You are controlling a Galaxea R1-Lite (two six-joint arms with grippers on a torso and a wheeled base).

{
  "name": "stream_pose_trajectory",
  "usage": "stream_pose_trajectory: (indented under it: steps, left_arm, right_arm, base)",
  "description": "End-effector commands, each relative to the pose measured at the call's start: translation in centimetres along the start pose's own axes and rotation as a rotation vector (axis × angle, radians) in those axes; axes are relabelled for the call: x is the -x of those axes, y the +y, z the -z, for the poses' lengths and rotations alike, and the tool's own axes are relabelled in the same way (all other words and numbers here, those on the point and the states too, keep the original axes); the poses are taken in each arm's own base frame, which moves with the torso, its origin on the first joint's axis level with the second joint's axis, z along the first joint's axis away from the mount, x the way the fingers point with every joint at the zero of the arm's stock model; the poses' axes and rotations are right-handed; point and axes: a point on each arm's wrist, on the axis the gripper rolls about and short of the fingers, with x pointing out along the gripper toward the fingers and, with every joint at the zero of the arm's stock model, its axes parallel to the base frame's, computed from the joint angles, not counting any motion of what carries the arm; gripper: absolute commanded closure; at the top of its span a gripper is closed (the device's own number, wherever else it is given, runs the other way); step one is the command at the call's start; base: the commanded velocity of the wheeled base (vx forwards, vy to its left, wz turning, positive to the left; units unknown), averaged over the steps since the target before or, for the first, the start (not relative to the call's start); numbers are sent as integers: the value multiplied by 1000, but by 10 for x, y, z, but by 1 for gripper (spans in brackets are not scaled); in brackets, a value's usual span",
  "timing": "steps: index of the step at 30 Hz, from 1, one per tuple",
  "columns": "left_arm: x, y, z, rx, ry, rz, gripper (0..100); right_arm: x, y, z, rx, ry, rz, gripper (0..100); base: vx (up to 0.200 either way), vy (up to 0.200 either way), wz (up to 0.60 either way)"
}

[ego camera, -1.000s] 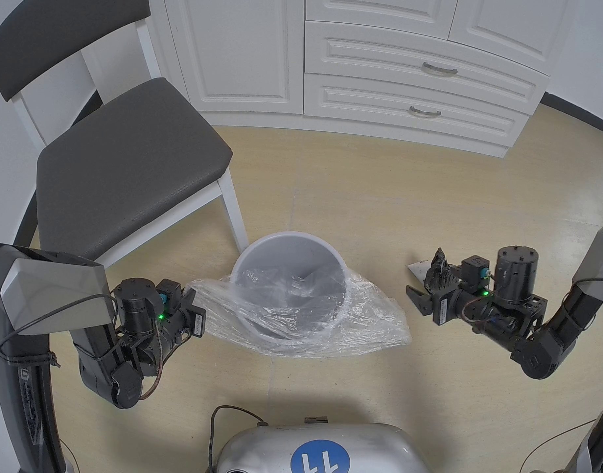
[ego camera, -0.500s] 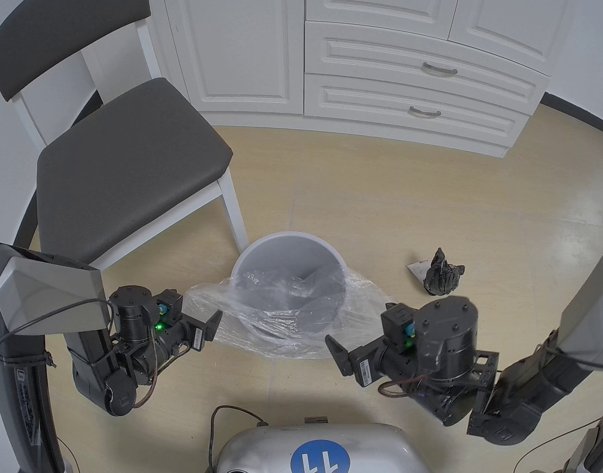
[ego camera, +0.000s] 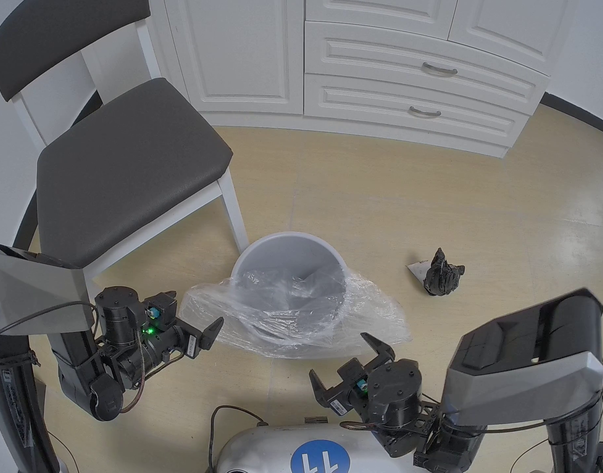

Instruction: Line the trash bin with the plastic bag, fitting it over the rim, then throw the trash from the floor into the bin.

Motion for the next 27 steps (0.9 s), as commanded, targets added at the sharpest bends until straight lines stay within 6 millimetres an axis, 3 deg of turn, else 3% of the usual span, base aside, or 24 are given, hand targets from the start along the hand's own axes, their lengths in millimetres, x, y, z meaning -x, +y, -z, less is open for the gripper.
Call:
stream_pose_trajectory:
  steps: [1,12,18,19,27]
  left_arm:
    - [4,1,-6,0,-19,0,0]
    - [7,2,-11,-2,-38,-8,0]
    - [8,2,-12,-2,-42,-9,0]
    - [8,2,-12,-2,-41,-8,0]
    - [8,2,-13,-1,-44,-11,0]
  right_arm:
    - [-14,21,29,38,50,-11,0]
    - [-45,36,15,-93,-42,56,0]
    - [-50,29,12,-118,-49,84,0]
    - [-50,28,11,-120,-51,86,100]
    - [-51,26,11,-123,-51,92,100]
  base:
    - [0,0,0]
    - [0,0,0]
    - [0,0,0]
    - [0,0,0]
    - [0,0,0]
